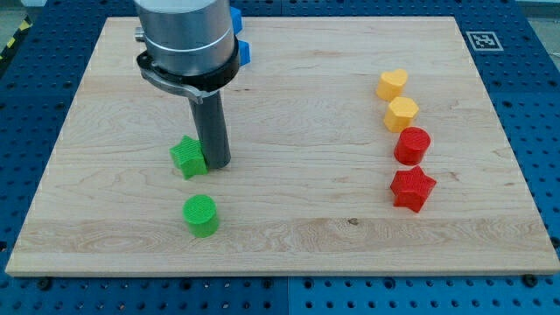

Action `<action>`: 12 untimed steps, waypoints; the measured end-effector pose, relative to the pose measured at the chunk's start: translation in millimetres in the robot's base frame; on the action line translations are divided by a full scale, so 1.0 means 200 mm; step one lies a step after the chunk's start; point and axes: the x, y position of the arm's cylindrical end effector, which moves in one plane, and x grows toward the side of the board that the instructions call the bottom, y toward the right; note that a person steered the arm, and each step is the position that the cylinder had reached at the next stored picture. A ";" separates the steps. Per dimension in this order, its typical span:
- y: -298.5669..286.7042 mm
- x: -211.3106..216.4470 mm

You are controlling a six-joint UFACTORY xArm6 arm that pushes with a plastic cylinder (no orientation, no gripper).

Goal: Slide the green star to the top right of the green circle

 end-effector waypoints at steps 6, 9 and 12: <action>-0.40 -0.18; -0.45 -0.08; -0.32 -0.06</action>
